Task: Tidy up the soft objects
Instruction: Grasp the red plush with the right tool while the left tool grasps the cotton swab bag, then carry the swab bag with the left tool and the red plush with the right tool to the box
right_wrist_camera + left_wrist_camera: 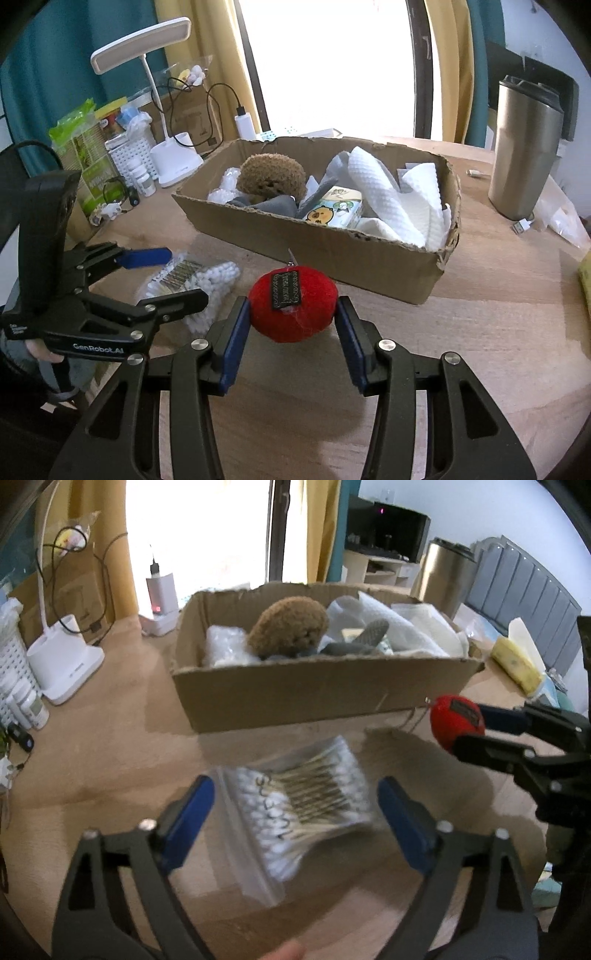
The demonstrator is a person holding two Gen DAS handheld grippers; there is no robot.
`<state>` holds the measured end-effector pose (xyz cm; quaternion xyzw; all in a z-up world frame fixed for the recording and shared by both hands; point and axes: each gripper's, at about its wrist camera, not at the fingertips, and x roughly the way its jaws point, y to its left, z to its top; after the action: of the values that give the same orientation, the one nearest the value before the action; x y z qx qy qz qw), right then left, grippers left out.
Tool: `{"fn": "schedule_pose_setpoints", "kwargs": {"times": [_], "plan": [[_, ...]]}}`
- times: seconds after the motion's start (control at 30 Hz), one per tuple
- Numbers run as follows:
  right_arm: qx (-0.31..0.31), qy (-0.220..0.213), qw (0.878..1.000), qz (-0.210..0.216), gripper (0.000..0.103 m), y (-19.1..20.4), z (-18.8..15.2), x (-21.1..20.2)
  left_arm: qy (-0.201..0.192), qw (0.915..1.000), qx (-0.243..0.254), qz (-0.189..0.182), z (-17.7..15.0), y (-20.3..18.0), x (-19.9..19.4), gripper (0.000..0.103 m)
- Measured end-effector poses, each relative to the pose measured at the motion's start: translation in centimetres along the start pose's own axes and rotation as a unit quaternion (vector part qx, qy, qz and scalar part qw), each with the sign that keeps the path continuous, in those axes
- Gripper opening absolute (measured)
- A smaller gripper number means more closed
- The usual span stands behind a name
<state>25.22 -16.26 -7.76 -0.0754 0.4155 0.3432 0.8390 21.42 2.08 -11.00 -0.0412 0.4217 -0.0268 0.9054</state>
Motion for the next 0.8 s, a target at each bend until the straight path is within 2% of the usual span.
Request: {"fn": "schedule_pose_setpoints", "kwargs": {"times": [0.1,0.23,0.57,0.6,0.7,0.8], "plan": [[0.002,0.000,1.000,0.000,0.050,-0.1,0.0,-0.1,0.009,0.9998,-0.008,-0.018,0.0,-0.2,0.7,0.097],[0.002,-0.002,1.000,-0.001,0.050,-0.2,0.0,-0.3,0.038,0.9992,0.003,0.011,-0.4,-0.6,2.1,0.097],[0.006,-0.007,1.000,-0.002,0.050,-0.6,0.1,-0.5,0.047,0.9989,0.006,0.007,-0.5,-0.4,2.2,0.096],[0.006,-0.008,1.000,-0.001,0.050,-0.5,0.2,-0.5,0.046,0.9989,0.004,0.003,-0.5,-0.3,2.1,0.096],[0.007,-0.011,1.000,-0.001,0.050,-0.6,0.1,-0.7,0.045,0.9989,0.007,-0.005,-0.5,-0.3,1.7,0.085],[0.009,-0.014,1.000,-0.002,0.050,-0.8,0.1,-1.0,0.046,0.9987,0.006,-0.020,-0.7,-0.6,1.2,0.083]]}}
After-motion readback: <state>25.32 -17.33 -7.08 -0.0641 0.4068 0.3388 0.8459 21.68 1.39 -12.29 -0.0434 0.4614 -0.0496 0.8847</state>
